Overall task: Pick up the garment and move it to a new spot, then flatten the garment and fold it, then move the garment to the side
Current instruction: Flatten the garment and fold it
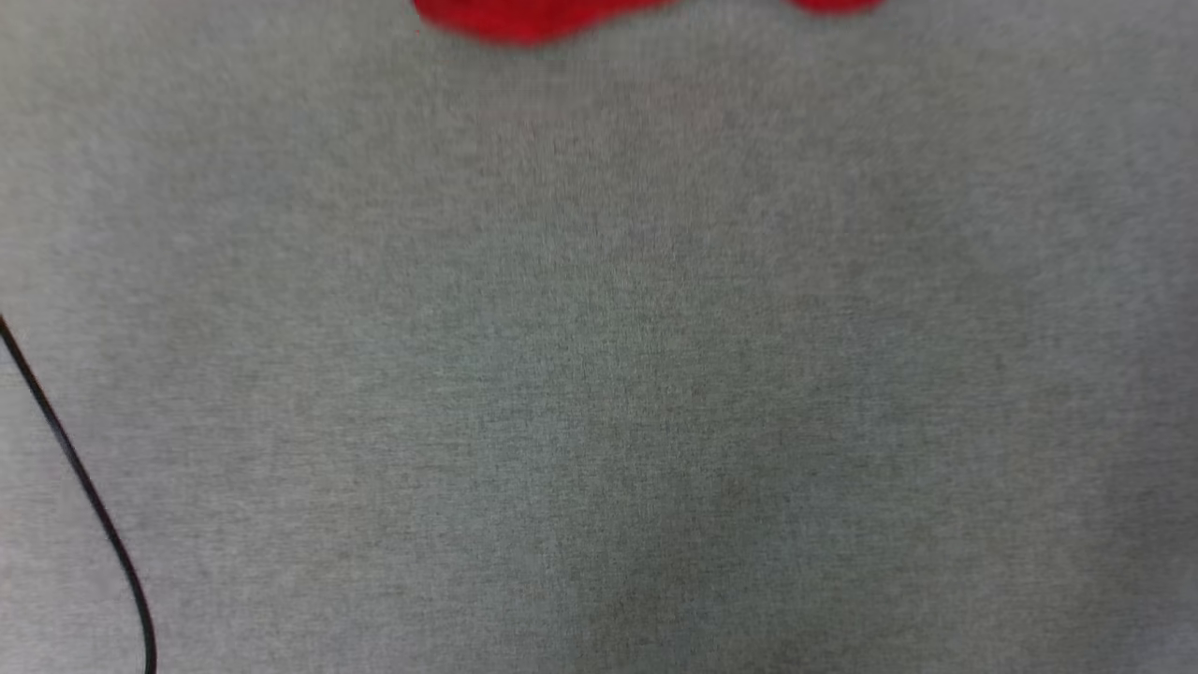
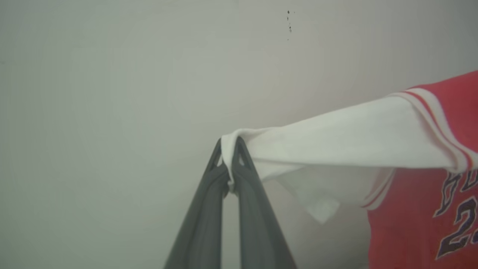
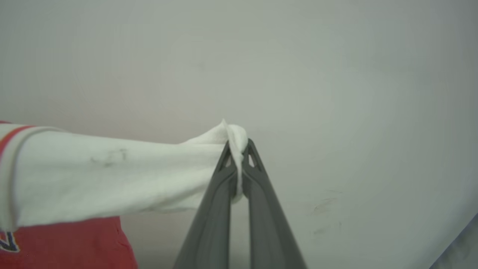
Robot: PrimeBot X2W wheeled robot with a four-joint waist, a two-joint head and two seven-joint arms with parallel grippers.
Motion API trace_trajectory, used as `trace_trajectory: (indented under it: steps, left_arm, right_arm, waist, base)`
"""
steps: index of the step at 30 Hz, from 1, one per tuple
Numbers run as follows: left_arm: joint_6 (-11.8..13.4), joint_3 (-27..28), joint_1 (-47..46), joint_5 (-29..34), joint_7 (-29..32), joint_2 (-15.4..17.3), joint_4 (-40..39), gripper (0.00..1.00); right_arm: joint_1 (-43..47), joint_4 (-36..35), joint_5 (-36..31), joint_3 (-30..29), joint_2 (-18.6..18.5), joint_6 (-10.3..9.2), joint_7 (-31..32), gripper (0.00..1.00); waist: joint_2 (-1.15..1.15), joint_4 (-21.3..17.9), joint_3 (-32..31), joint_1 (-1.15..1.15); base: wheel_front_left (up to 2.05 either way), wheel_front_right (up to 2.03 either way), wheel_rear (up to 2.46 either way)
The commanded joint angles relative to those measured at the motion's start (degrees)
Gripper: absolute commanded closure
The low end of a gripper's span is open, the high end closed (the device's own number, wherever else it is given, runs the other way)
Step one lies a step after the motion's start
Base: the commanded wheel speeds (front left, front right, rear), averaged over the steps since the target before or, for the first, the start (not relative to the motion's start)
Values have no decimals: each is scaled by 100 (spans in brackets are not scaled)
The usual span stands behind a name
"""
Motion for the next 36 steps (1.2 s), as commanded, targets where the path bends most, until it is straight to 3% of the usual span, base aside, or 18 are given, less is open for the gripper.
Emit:
trace_trajectory:
  steps: [1, 9, 15, 25, 30, 36]
  left_arm:
    - [3, 3, -282, 70, -146, -57, 205, 100]
    - [-26, -198, -1442, 466, -1444, -441, 1549, 100]
    - [-124, -309, -1360, 435, -2080, -692, 2312, 100]
    - [-234, -549, 346, 228, -2672, -1048, 2885, 100]
    - [-216, -672, 1551, 120, -2691, -1131, 2809, 100]
    - [-197, -682, 2926, -180, -2301, -1059, 2416, 100]
  right_arm:
    - [-234, 190, -106, -7, -3, -12, -141, 100]
    - [-1380, 1370, -623, -65, 32, -13, -1109, 100]
    - [-1295, 1963, -764, -118, 232, -13, -1757, 100]
    - [53, 2638, -475, 188, 335, -12, -2043, 100]
    - [1027, 2729, -196, 540, 176, -12, -1783, 100]
    - [2158, 2659, 323, 854, -71, -12, -1241, 100]
  waist:
    - [0, -6, 437, -1]
    - [0, 177, 894, -1]
    - [0, 289, 942, -1]
    - [0, 384, 316, -1]
    - [0, 390, -215, -1]
    - [0, 386, -778, -1]
  base:
    - [0, 0, 0]
    - [0, 0, 0]
    - [0, 0, 0]
    - [0, 0, 0]
    - [0, 0, 0]
    - [0, 0, 0]
